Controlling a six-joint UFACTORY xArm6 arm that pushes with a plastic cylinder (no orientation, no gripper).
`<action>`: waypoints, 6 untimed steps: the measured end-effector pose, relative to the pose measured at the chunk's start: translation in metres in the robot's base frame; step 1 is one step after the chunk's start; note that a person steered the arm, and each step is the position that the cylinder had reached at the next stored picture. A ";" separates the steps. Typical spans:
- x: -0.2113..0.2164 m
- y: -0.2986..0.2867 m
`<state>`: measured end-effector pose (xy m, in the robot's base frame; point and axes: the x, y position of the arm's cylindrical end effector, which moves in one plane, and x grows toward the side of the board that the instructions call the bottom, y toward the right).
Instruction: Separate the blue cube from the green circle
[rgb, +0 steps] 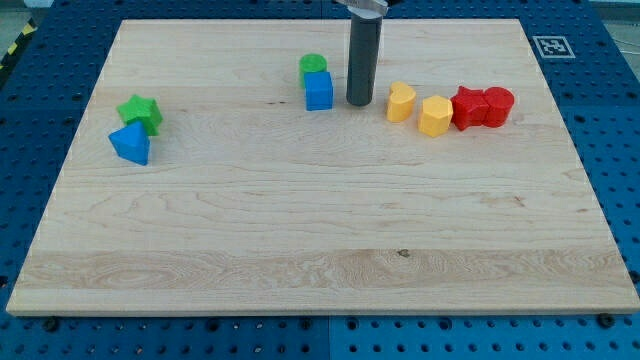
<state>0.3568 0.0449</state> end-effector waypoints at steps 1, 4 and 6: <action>0.000 -0.004; 0.000 -0.020; -0.005 -0.043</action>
